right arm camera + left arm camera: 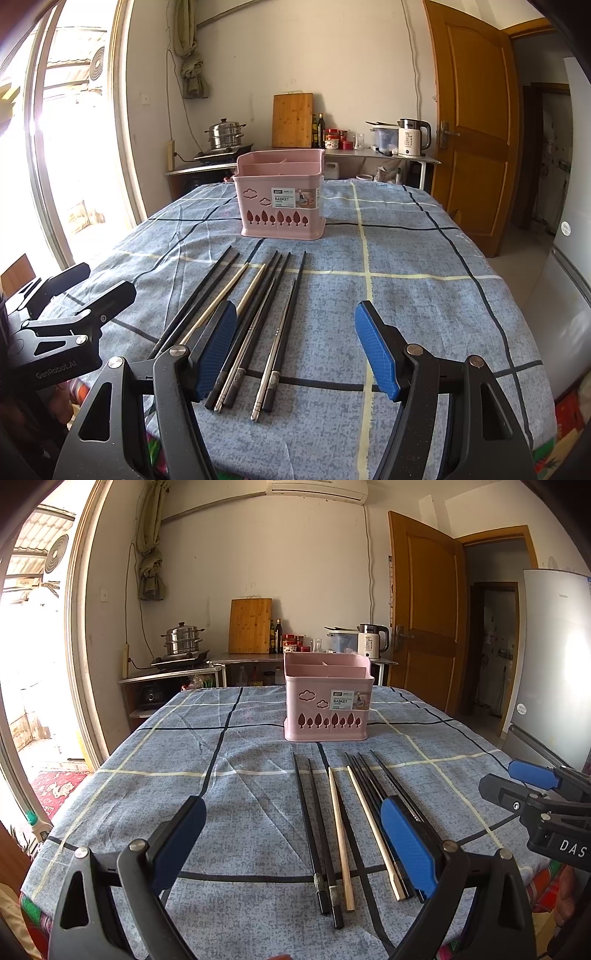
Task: Organize utensils
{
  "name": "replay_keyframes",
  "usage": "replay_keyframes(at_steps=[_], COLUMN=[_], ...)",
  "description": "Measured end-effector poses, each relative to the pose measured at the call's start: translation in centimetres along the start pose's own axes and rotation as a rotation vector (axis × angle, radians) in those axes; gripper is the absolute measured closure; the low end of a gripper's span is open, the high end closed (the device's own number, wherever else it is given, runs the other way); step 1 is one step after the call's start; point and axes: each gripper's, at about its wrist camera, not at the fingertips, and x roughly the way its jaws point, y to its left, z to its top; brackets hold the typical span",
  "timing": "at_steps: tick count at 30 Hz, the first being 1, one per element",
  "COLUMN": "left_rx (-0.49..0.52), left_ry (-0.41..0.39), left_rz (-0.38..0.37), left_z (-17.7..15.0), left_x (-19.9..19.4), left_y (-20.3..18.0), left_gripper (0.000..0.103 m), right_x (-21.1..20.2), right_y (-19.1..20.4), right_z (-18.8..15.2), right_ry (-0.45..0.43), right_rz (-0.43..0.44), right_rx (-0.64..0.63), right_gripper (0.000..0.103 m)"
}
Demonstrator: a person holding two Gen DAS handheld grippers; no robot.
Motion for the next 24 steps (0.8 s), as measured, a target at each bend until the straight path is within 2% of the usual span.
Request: replay_keyframes(at_steps=[24], left_rx=[-0.013], left_ry=[-0.004], left_rz=[-0.012], left_z=[-0.01], left_x=[-0.35], left_y=[0.39], left_gripper=[0.006], right_x=[-0.08], right_y=[0.18], right_z=[-0.04], right_ry=[0.003], right_rz=[0.001], right_rx=[0.000], right_gripper=[0.036])
